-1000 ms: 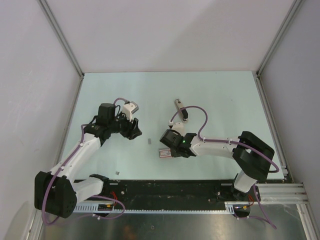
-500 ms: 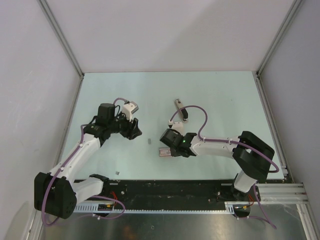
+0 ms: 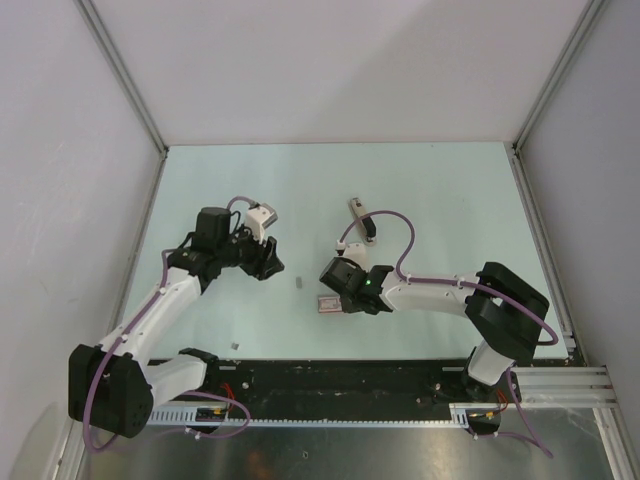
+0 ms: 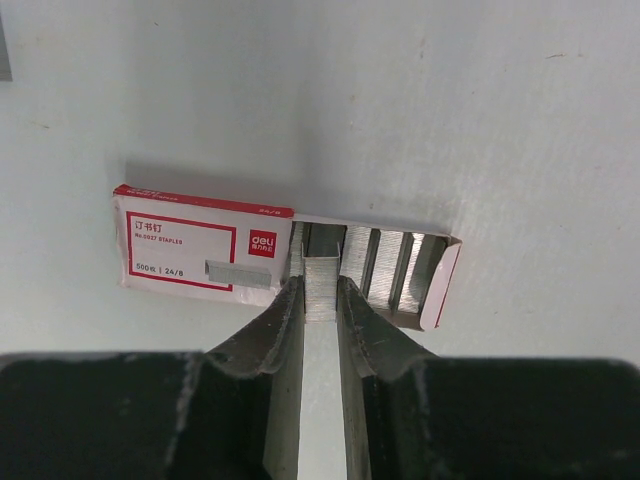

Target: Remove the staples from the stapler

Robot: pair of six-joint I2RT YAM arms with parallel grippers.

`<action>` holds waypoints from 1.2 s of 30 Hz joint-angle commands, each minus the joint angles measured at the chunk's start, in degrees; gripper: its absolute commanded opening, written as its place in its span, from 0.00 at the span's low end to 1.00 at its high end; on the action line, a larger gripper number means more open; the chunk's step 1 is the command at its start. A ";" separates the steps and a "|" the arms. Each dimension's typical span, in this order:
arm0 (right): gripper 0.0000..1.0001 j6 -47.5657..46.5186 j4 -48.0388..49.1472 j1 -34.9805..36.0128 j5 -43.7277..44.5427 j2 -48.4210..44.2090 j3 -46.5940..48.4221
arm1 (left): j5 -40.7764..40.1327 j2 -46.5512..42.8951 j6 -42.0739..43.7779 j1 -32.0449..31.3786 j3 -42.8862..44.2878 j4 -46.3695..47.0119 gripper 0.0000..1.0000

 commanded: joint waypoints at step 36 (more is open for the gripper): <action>0.32 -3.32 4.39 -2.44 0.94 -5.08 1.67 | 3.44 -1.50 3.69 -0.35 -0.09 -1.04 0.59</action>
